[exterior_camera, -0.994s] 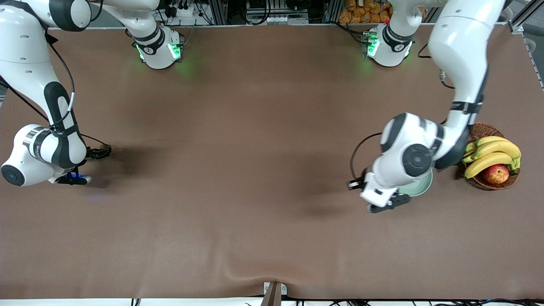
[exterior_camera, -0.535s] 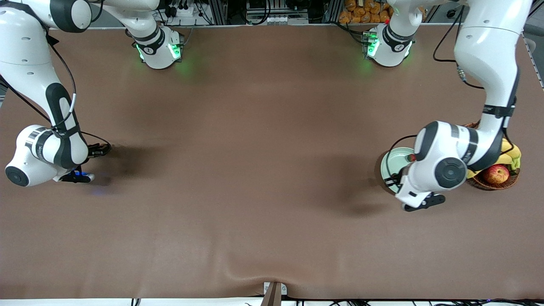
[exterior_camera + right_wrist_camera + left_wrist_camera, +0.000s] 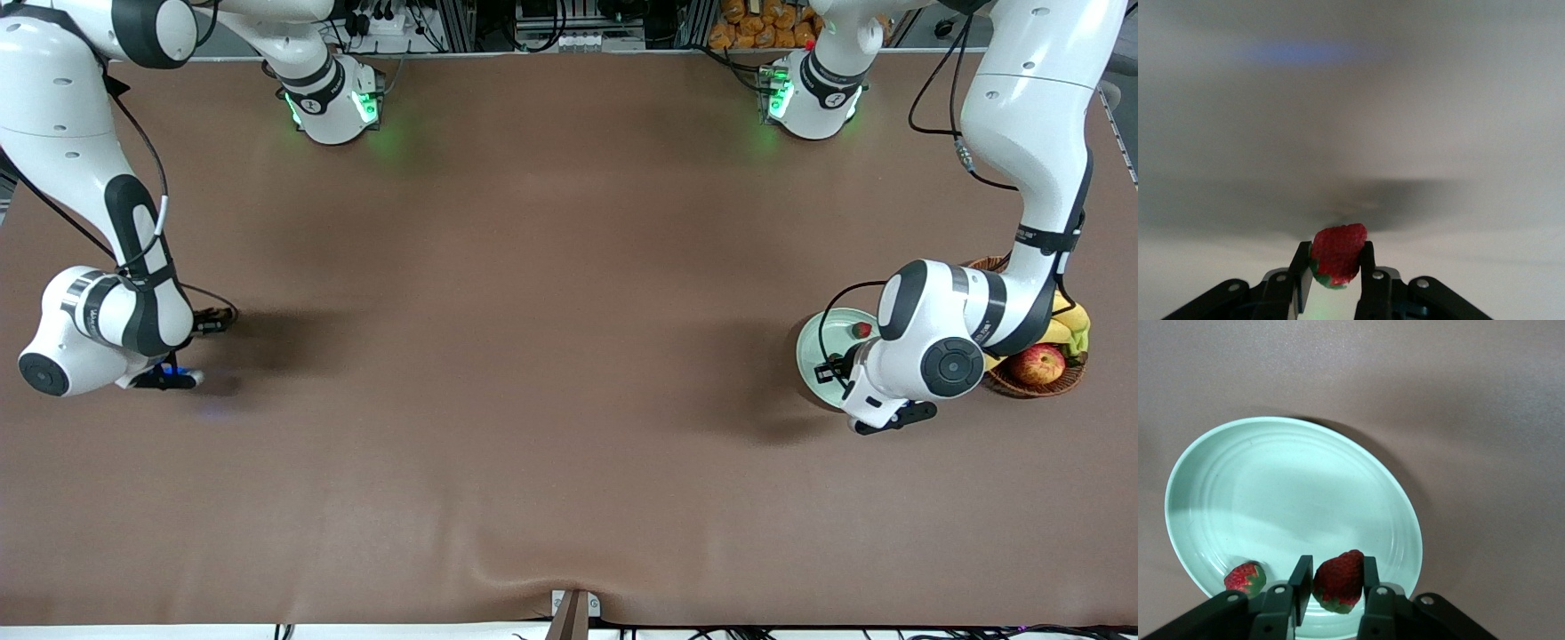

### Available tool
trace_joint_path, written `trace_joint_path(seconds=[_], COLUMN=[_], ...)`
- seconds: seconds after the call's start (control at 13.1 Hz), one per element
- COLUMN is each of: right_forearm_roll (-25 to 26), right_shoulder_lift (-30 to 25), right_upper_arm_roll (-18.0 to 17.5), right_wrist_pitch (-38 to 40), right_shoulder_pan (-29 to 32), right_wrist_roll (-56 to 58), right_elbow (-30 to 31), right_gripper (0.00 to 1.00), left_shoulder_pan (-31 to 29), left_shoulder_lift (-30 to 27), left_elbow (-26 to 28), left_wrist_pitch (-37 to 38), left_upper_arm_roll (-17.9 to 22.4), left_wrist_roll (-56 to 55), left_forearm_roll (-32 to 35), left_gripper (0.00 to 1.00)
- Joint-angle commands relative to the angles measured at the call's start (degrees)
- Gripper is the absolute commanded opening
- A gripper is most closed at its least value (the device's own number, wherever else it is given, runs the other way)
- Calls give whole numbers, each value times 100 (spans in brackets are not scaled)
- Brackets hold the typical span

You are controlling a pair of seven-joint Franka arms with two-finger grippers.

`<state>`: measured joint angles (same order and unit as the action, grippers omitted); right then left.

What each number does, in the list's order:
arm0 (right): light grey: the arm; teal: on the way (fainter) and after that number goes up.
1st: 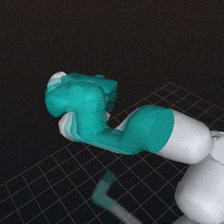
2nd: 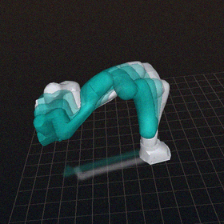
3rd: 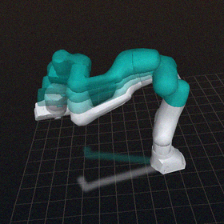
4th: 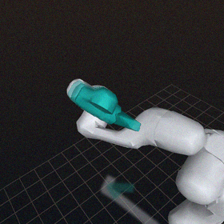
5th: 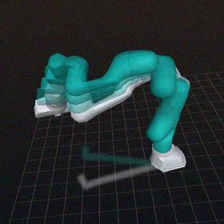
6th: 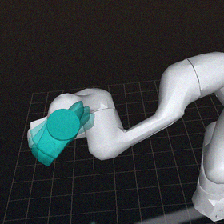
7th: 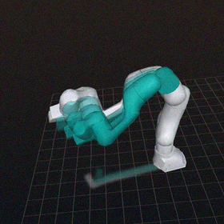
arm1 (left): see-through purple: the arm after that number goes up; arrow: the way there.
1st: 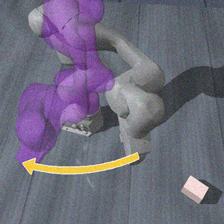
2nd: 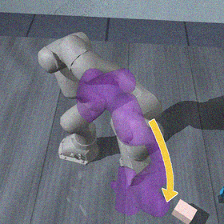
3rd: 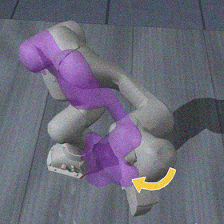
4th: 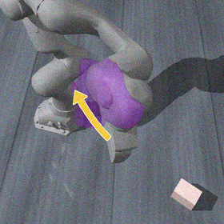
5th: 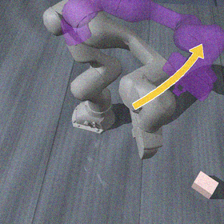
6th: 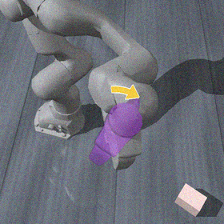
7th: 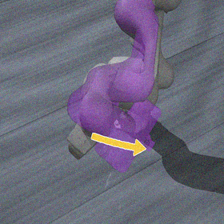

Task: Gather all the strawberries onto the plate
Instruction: 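Place the strawberry on the plate with the left gripper while the right gripper lifts, then set the third strawberry mid-table with the right gripper while the left gripper returns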

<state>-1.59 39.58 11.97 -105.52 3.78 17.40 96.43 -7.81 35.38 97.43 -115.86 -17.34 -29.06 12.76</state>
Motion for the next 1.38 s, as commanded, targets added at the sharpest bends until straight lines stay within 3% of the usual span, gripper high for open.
trace_joint_path(seconds=[0.0, 0.31, 0.54, 0.84, 1.15, 1.3], right_forearm_roll=[-174, -1762, -3054, -3830, -5314, -5615], right_shoulder_lift=[-56, 5, 119, 427, 1103, 1217], right_upper_arm_roll=[-2, -186, -266, -257, -248, -239], right_wrist_pitch=[111, 41, -1027, -2531, -3814, -3967], right_shoulder_pan=[-726, -1702, -2615, -3838, -4674, -4947], right_wrist_roll=[-209, -1833, -2276, -2285, -2285, -2285], right_elbow=[-632, -1080, -1170, -1214, -1714, -1889], right_gripper=[9, 6, 3, 3, 2, 2], left_shoulder_pan=[-71, -62, -45, 209, 798, 991], left_shoulder_lift=[-171, -532, -620, -454, -295, -138], left_elbow=[30, -5, -14, -137, -383, -392], left_wrist_pitch=[-24, 20, 55, 29, -33, -138], left_upper_arm_roll=[-103, -409, -866, -1034, -1034, -1034], left_wrist_roll=[-3, -117, -720, -1189, -1697, -2145], left_forearm_roll=[104, 34, -62, -81, -371, -371], left_gripper=[100, 100, 100, 100, 100, 100])
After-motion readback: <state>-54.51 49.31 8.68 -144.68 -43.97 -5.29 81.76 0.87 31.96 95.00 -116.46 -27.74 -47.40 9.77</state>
